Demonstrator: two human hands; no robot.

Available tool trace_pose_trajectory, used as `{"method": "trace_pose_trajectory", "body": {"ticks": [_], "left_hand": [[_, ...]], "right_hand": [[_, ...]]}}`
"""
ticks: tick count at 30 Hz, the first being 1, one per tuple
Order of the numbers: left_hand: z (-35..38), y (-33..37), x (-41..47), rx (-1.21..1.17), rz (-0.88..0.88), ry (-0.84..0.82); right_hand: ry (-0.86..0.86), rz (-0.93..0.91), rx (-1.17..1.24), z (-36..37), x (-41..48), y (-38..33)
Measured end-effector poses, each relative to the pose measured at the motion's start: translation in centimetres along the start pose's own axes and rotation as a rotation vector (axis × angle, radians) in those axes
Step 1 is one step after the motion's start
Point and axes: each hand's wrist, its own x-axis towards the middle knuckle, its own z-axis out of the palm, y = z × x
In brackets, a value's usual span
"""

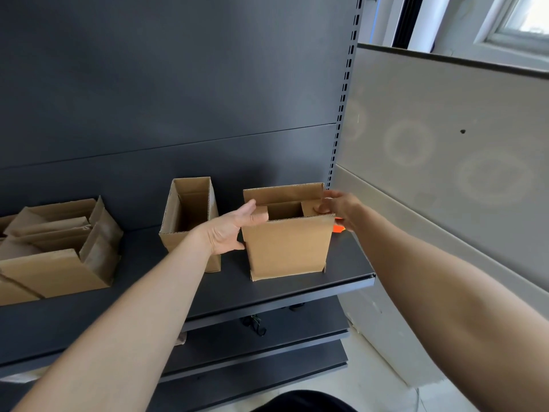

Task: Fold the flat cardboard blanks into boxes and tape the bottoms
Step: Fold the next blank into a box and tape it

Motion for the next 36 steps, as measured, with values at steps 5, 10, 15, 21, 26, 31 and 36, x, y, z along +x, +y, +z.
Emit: {"method": "trace_pose_trajectory", "body": {"ticks": [5, 10, 15, 21, 26, 31, 36], "left_hand": [[0.2, -0.2, 0.2, -0.004, 0.029, 0.091], [1.4, -0.4, 0.7, 0.052, 0.061, 0.252], [2.3, -0.5, 1.6, 0.197, 0.09, 0.37], [2.4, -0.8, 1.9, 0.241, 0.168, 0.487], [2.4, -0.7, 1.6, 0.261, 0.179, 0.463], [2.2, -0.6, 1.9, 0.303, 0.158, 0.456], [1.7, 0.0, 2.6, 0.447, 0.19, 0.472]], "right_hand": [[-0.032, 0.024, 0.009, -0.3, 0.0, -0.2], [-0.06, 0.075, 0.078, -0.6, -0.7, -0.3], [-0.143, 0.13, 0.134, -1.1, -0.4, -0.6], [-0.066, 0.124, 0.01, -0.1, 0.8, -0.8], [-0.132, 0.129, 0.003, -0.8, 1.1, -1.1], [-0.151, 0.089, -0.087, -0.9, 2.2, 0.0], [-0.155, 0.095, -0.138, -0.4, 2.9, -0.2]]}}
